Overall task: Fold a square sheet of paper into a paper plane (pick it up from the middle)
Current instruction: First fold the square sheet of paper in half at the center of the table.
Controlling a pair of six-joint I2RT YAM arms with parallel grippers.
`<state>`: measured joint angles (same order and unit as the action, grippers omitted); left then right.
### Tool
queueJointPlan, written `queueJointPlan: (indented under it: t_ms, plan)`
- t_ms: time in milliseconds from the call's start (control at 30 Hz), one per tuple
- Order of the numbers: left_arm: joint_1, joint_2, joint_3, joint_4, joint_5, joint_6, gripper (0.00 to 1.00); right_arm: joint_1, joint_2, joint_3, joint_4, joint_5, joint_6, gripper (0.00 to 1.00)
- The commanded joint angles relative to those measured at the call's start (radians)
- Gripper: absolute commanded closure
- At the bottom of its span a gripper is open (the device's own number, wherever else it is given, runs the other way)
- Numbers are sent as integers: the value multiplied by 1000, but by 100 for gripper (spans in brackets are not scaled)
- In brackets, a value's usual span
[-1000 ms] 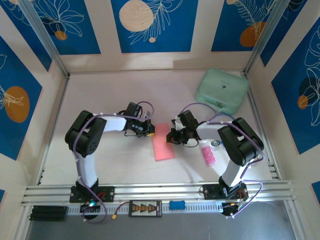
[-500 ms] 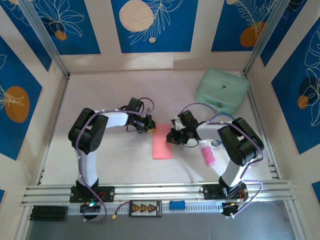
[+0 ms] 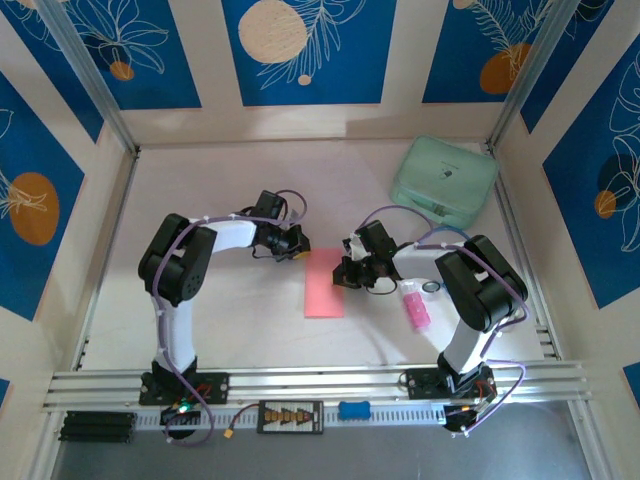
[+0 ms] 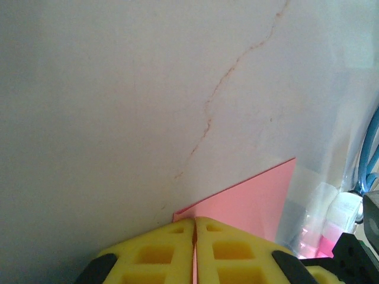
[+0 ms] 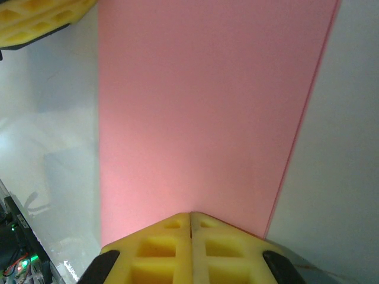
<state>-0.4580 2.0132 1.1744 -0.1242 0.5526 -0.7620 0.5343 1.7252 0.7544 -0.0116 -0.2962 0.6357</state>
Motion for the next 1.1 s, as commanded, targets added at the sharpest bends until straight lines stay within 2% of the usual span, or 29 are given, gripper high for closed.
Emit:
queueJointPlan:
  t_ms: [0, 233, 433, 567, 667, 900, 1000, 1067]
  plan:
    - [25, -34, -29, 41, -20, -7, 89, 7, 36, -41, -149, 34, -23, 100]
    - [20, -149, -89, 57, -33, 23, 88, -2, 56, -10, -177, 22, -60, 100]
    - [-12, -209, -132, 32, -17, 111, 88, -6, 75, 22, -190, 0, -82, 100]
    - [-27, -164, -131, 56, 50, 129, 88, -5, 88, 32, -195, -3, -85, 100]
    - [-30, -119, -115, 79, 59, 121, 88, -5, 88, 31, -197, -1, -83, 100]
    - [-19, -28, -88, 67, -17, 127, 89, -5, 83, 27, -201, -1, -80, 100]
    - [4, -21, -103, 53, -84, 66, 91, -5, 80, 21, -200, -3, -80, 100]
    - [26, -17, -117, 90, -68, 25, 91, -5, 77, 20, -200, -3, -80, 100]
